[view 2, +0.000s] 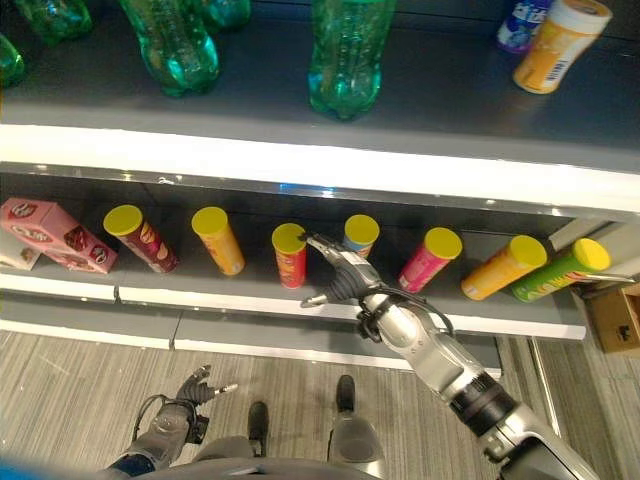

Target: Put the goods on the table back onto the shelves and tidy them up.

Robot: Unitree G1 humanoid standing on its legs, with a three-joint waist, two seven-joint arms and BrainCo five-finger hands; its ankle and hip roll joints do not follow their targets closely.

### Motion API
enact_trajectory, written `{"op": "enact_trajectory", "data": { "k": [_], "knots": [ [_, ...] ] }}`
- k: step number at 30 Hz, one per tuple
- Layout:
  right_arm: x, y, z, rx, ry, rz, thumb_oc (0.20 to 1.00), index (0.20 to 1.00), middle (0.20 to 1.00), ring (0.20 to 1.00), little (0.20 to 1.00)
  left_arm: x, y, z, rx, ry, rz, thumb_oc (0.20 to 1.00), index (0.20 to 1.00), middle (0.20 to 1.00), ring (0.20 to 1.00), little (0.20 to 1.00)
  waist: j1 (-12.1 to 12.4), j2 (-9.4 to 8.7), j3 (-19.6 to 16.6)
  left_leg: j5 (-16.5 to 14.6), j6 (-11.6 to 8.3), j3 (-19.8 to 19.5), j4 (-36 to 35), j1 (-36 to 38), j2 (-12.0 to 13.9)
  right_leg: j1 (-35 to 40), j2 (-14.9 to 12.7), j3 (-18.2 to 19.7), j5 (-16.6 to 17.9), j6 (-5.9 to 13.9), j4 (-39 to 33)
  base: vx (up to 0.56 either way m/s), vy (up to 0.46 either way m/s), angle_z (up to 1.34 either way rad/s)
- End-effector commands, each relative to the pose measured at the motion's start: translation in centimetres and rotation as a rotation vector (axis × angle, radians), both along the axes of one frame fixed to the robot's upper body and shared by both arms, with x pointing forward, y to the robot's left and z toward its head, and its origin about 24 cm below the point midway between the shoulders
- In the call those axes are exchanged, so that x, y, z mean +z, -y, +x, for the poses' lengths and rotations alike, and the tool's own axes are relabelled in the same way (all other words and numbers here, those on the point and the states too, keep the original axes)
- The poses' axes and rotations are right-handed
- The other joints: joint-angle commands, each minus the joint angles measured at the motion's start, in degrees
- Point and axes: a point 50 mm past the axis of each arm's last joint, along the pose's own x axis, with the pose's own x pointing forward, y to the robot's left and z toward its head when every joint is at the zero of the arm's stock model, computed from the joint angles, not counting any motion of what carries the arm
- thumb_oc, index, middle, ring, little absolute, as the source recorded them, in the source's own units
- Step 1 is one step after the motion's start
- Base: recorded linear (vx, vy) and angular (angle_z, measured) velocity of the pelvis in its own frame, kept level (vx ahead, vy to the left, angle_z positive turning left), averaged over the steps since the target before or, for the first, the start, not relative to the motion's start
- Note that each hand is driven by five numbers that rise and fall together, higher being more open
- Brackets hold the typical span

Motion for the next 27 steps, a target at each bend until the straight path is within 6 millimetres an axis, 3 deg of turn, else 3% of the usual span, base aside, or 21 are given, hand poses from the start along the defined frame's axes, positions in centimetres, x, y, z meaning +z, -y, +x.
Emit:
{"op": "enact_trajectory", "data": {
  "k": [1,5,7,12,14,16,17,20,21,22,25,26,27],
  "knots": [
    [1.9,0.4,0.6,0.009,0.069,0.037,1.000,1.000,1.000,1.000,1.000,0.2,-0.7,0.5,-0.084,-0.002,0.057,1.000,1.000,1.000,1.000,1.000,0.1,-1.20,0.1,-8.7,1.18,2.7,5.6,-2.3,1.1,0.5,-6.0,3.4,-9.3,6.43,8.4,0.03,0.162,-0.38],
    [1.4,1.9,0.2,-0.082,0.081,0.038,1.000,1.000,1.000,1.000,1.000,0.3,-1.1,0.8,-0.085,-0.002,0.077,1.000,1.000,1.000,1.000,1.000,-1.6,-1.83,1.6,-8.4,1.68,5.1,4.9,-1.2,1.8,-3.6,-4.9,4.1,-7.0,7.29,12.8,-0.05,0.055,-0.57],
    [-0.6,3.8,-0.4,-0.204,0.012,0.063,1.000,1.000,1.000,1.000,1.000,0.7,-1.6,1.4,-0.106,0.005,0.102,1.000,1.000,1.000,1.000,1.000,-2.2,-1.37,2.9,-7.9,1.33,8.1,5.2,-0.9,3.9,-4.1,-5.5,-2.9,-8.3,6.35,15.6,-0.11,0.014,-0.93],
    [-4.8,6.3,-2.1,-0.360,-0.163,0.074,1.000,1.000,1.000,1.000,1.000,1.4,-1.9,2.5,-0.113,0.040,0.105,1.000,1.000,1.000,1.000,1.000,-2.2,-0.91,1.8,-7.5,0.84,12.6,5.8,-1.7,6.7,-1.0,-8.5,-9.8,-10.4,3.96,16.9,-0.08,-0.046,-0.57],
    [-6.8,6.8,-3.0,-0.409,-0.255,0.082,1.000,1.000,1.000,1.000,1.000,1.4,-1.9,2.5,-0.116,0.040,0.103,1.000,1.000,1.000,1.000,1.000,-2.0,-1.18,0.9,-7.6,0.57,15.0,6.6,-2.2,7.6,0.7,-10.8,-11.3,-8.6,4.24,15.8,-0.07,-0.115,-0.66],
    [-7.4,6.9,-3.3,-0.428,-0.286,0.097,1.000,1.000,1.000,1.000,1.000,1.5,-2.0,2.5,-0.112,0.043,0.100,1.000,1.000,1.000,1.000,1.000,-1.8,-1.33,0.5,-7.7,0.35,16.1,7.1,-2.5,8.1,1.5,-12.0,-12.3,-7.3,4.49,15.2,-0.04,-0.138,-0.92],
    [-8.8,7.2,-3.9,-0.469,-0.352,0.115,1.000,1.000,1.000,1.000,1.000,1.6,-2.0,2.6,-0.103,0.051,0.090,1.000,1.000,1.000,1.000,1.000,-1.4,-1.50,-0.3,-8.6,-0.50,18.0,7.9,-2.3,9.4,3.4,-14.2,-14.2,-4.9,5.94,14.1,-0.04,-0.212,-1.36],
    [-9.7,8.2,-4.4,-0.534,-0.378,0.105,1.000,1.000,1.000,1.000,1.000,1.8,-2.4,2.5,-0.076,0.065,0.079,1.000,1.000,1.000,1.000,1.000,-1.0,-2.20,-1.1,-8.2,-1.68,21.1,9.7,-2.9,11.8,5.2,-16.4,-15.9,-0.1,7.30,11.9,-0.09,-0.334,-1.22],
    [-10.0,9.0,-4.8,-0.574,-0.383,0.082,1.000,1.000,1.000,1.000,1.000,1.9,-2.9,2.5,-0.059,0.073,0.083,1.000,1.000,1.000,1.000,1.000,-0.9,-2.63,-1.4,-7.2,-2.80,22.8,10.3,-3.2,13.6,6.1,-16.2,-16.5,0.0,7.65,10.4,-0.10,-0.308,-1.17],
    [-10.0,9.0,-4.8,-0.574,-0.384,0.082,1.000,1.000,1.000,1.000,1.000,1.9,-2.9,2.5,-0.060,0.072,0.084,1.000,1.000,1.000,1.000,1.000,-0.7,-2.60,-1.4,-7.2,-2.88,22.9,10.4,-3.2,13.7,6.1,-16.1,-16.5,0.0,7.62,10.3,-0.10,-0.311,-1.28],
    [-10.4,10.8,-5.6,-0.626,-0.389,0.000,1.000,1.000,1.000,1.000,1.000,2.1,-3.6,2.3,-0.048,0.073,0.096,1.000,1.000,1.000,1.000,1.000,-0.1,-3.30,-1.9,-4.0,-5.45,25.0,11.1,-3.7,17.5,7.4,-12.9,-17.7,-4.0,7.85,7.1,-0.07,-0.318,-0.71],
    [-10.4,11.3,-6.0,-0.643,-0.393,-0.005,1.000,1.000,1.000,1.000,1.000,2.1,-3.6,2.2,-0.045,0.076,0.088,1.000,1.000,1.000,1.000,1.000,0.1,-3.00,-2.0,-2.8,-6.41,24.9,11.1,-4.0,19.2,7.6,-11.1,-17.3,-7.1,7.42,6.2,-0.07,-0.628,-1.06],
    [-11.1,12.9,-7.4,-0.685,-0.434,-0.045,1.000,1.000,1.000,1.000,1.000,1.9,-2.8,2.0,-0.059,0.074,0.075,1.000,1.000,1.000,1.000,1.000,-0.6,-1.86,-1.8,1.9,-9.09,24.7,8.8,-2.4,22.9,8.4,-5.5,-16.0,-12.5,4.99,4.5,-0.03,-0.473,-0.99]
  ]
}}
